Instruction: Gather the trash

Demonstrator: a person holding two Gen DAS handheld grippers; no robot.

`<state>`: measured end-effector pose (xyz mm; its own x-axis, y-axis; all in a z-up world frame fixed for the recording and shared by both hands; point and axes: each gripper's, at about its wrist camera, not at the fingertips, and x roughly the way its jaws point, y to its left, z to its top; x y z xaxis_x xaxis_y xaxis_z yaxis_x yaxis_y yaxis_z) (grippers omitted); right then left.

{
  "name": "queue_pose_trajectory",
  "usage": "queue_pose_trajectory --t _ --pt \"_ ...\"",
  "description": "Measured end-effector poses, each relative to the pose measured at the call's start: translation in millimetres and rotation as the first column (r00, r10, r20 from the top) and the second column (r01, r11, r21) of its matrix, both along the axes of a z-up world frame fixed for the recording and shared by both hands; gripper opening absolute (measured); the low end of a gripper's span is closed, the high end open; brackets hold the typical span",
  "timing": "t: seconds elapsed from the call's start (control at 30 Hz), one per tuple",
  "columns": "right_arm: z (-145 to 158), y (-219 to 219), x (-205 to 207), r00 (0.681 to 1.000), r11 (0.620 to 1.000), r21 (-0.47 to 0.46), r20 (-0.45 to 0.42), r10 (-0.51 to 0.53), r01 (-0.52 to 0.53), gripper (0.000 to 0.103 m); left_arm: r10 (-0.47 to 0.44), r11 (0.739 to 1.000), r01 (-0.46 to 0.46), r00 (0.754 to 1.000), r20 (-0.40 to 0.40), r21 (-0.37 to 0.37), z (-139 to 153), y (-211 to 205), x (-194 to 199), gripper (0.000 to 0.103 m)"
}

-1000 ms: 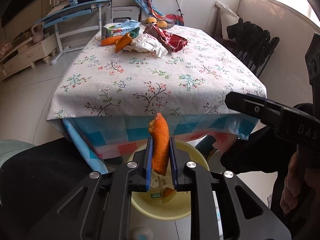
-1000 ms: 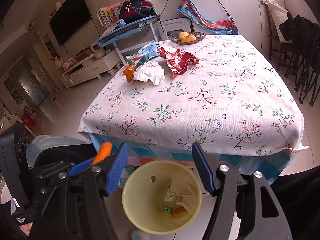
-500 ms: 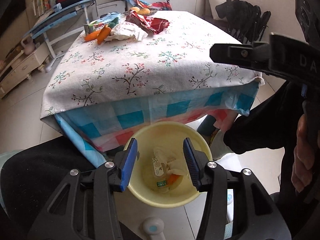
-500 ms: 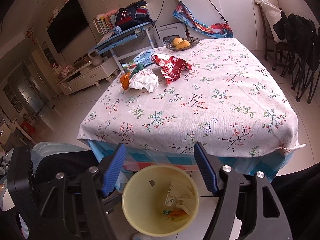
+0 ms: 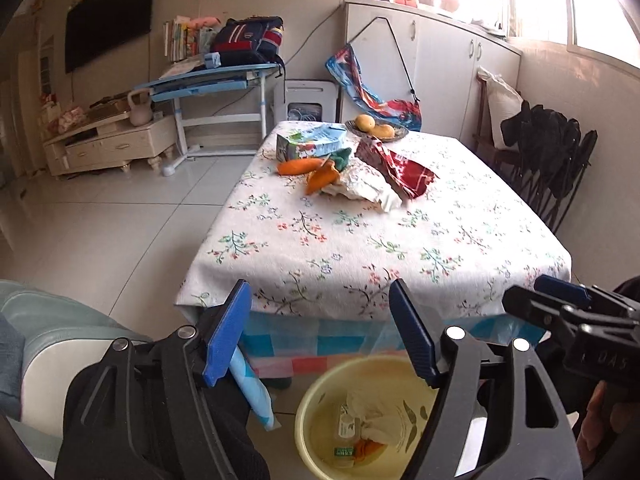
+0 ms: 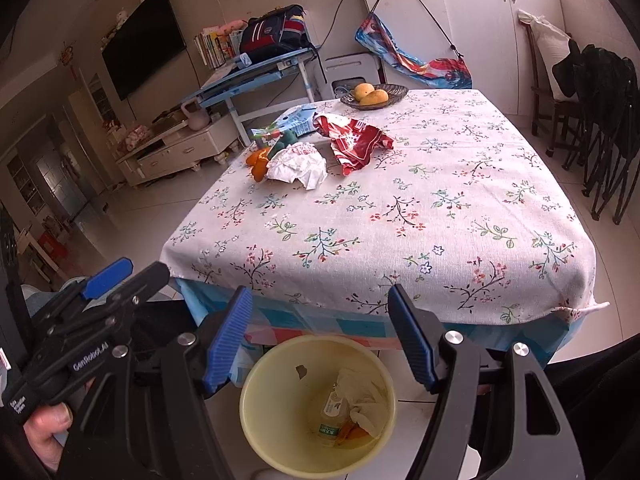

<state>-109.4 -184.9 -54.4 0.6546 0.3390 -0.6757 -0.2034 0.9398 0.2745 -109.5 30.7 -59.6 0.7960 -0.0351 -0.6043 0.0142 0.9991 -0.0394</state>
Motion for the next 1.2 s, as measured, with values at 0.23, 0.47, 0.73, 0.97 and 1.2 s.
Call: queue_pose_trajectory --t 0.23,0.47,0.73,0.97,1.2 --pt "-7.4 7.7 4.1 1.0 1.0 -0.023 -0.012 0.014 -0.014 0.068 0.043 0.998 -0.043 0.999 -0.001 -0.037 -2.5 14.9 30.5 0.068" --pt "-10.6 12.1 6.0 1.0 0.999 -0.036 -0.013 0.015 -0.015 0.07 0.048 0.998 -0.048 0.999 -0.008 -0.047 -7.1 16.4 51.6 0.068" --pt "-14.5 17.8 9.5 0.999 0.999 -0.039 -0.022 0.028 -0.029 0.07 0.045 0.997 -0.047 0.998 -0.032 -0.066 -13.7 16.8 66.7 0.069" --pt "-17.5 19.7 12.4 0.999 0.999 -0.038 -0.028 0.032 -0.033 0.07 0.053 0.996 -0.055 0.998 -0.033 -0.064 -14.0 15.1 73.8 0.069" --pt "-17.1 22.2 14.6 0.999 0.998 -0.046 -0.022 0.035 -0.036 0.072 0.06 0.998 -0.06 0.998 -0.026 -0.03 -13.5 10.8 74.2 0.07"
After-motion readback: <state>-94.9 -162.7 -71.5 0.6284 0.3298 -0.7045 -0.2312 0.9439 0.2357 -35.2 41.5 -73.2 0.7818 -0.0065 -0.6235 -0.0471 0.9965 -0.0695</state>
